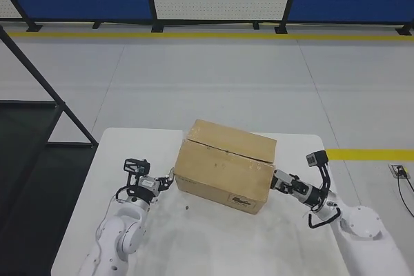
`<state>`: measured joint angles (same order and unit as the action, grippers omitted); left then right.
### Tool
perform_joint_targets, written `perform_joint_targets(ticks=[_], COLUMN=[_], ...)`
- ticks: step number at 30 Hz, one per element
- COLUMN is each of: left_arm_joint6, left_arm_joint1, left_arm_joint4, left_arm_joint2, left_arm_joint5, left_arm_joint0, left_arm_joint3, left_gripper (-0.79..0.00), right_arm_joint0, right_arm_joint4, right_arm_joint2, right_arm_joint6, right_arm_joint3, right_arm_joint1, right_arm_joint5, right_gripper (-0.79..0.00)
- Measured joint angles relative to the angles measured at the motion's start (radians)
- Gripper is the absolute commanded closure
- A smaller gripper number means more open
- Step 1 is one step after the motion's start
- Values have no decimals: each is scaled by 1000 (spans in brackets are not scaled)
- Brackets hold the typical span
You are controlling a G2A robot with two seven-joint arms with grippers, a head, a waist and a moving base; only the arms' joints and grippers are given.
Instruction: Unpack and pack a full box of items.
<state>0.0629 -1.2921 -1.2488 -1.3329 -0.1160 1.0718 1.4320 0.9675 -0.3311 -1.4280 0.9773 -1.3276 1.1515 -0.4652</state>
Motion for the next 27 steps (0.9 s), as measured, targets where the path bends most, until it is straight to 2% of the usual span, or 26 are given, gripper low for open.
perform_joint_targets(ticks=[4,10,11,14,19,27], left_arm_joint6=[-1,-1,-1,-1,0,3], left_arm_joint1=[-1,-2,-2,-2,-2,-3], left_arm_joint4=[-3,-5,-4,-4,-6,-6], left_arm_joint2=[6,10,10,10,10,10], left_arm_joint5=[-3,-6,-6,-7,-9,-9], left_arm_joint0=[2,2,2,2,2,1], left_arm_joint3=[4,5,5,5,7,9], left_gripper=[-785,-785,-785,-785,-785,-785], right_arm_joint0=[3,57,66,90,124,137], right_arm_joint4=[95,324,348,400,489,542], right_arm_joint2=[14,48,51,54,49,60], right_arm_joint6=[-33,-220,-244,-298,-393,-466], right_arm_joint3=[-12,-85,-94,-116,-146,-166], right_arm_joint1=[-3,0,1,0,-1,1], right_arm_joint5=[-29,-112,-125,-161,-183,-163], right_gripper=[-785,-785,-751,-557,-391,-382])
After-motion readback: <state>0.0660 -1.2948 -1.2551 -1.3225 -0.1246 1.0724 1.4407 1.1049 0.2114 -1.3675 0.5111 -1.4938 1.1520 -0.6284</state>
